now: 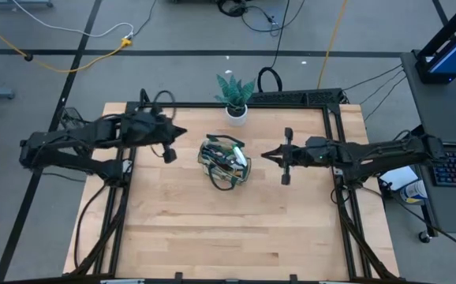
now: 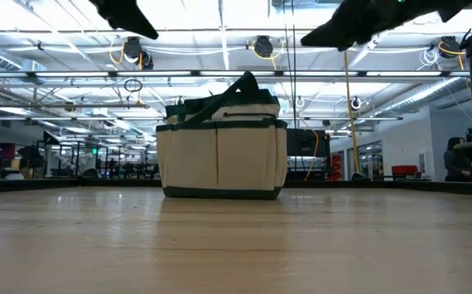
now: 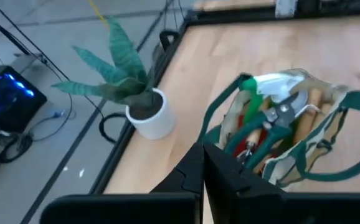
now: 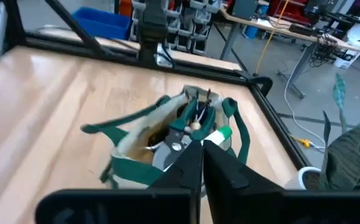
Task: Pick & Place Garden tools in Gardening bag
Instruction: Return to Home Position
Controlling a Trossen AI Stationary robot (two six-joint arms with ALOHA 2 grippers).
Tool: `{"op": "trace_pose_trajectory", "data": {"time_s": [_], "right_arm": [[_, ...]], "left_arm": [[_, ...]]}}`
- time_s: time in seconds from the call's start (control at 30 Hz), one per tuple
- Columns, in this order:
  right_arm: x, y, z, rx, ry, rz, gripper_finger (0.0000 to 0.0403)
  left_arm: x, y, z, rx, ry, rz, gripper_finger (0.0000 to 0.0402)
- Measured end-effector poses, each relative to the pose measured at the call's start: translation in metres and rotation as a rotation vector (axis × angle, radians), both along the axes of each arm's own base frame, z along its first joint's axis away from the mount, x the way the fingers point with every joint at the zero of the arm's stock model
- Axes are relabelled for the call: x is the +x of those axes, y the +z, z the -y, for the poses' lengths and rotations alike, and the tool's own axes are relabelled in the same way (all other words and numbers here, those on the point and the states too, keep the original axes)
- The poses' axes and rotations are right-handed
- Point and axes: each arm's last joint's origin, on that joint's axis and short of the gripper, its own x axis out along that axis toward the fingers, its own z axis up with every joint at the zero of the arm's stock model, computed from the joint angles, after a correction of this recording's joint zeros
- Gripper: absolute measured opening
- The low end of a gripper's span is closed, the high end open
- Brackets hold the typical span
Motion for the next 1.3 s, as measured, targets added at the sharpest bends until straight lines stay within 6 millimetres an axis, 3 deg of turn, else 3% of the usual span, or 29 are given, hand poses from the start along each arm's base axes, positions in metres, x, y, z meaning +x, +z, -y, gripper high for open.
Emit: {"op": "trace_pose_trajectory", "data": {"time_s": [0.23,0.5,0.77,0.93,1.3], "right_arm": [[-0.016,0.007,0.0,0.06,-0.012,-0.002,0.0001],[-0.031,0.013,0.0,0.112,-0.025,0.007,0.0001],[-0.04,0.014,0.0,0.116,-0.027,-0.009,0.0001],[-0.043,0.014,0.0,0.122,-0.004,-0.016,0.0],[-0.053,0.017,-0.001,0.127,0.023,-0.008,0.0]], "left_arm": [[-0.037,-0.025,0.005,0.01,0.006,0.12,0.0013],[-0.06,-0.051,0.009,0.02,-0.006,0.225,0.0005],[-0.075,-0.077,0.011,0.029,-0.024,0.33,0.0019],[-0.082,-0.088,0.012,0.011,-0.016,0.37,0.0004],[-0.093,-0.091,0.014,0.013,-0.016,0.426,0.002]]}}
